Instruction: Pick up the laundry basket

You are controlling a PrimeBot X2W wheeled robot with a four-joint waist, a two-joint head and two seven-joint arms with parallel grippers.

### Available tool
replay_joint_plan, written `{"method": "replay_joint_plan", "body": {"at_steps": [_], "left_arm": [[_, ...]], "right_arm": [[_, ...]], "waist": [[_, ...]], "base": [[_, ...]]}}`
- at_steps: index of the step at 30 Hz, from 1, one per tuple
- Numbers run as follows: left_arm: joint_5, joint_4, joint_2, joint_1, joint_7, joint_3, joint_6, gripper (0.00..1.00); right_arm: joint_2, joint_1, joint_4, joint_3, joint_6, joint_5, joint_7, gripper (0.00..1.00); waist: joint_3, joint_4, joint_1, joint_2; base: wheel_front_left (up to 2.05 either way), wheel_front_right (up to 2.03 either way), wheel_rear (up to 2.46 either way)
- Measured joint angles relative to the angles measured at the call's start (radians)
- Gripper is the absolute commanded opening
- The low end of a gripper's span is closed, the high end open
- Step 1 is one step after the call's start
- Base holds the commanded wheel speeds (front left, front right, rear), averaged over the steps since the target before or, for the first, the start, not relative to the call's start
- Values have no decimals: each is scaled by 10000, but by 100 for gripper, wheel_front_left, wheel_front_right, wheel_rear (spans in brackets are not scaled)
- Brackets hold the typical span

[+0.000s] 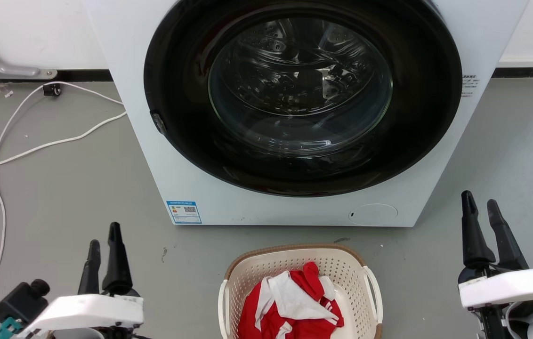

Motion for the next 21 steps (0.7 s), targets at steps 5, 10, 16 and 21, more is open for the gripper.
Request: {"method": "replay_joint_plan", "body": {"at_steps": [5,10,16,21], "left_arm": [[1333,-159,2,147,-159,-426,-244,100],[2566,-376,10,186,-303,-899,-140,100],[3647,-500,385,223,-458,-1674,276,100],[4238,-562,769,223,-598,-2397,788,100]], "right_arm": [[0,144,-132,144,0,-915,-142,100],[-2,210,-161,236,2,-1755,-307,100],[-4,289,15,174,2,-2736,-472,100],[-4,328,38,226,2,-3379,-577,100]], "waist": [[-8,-12,-1,1],[-8,-14,0,0],[-5,-19,0,0],[15,-18,0,0]], "base": [[0,0,0],[0,0,0],[0,0,0],[0,0,0]]}}
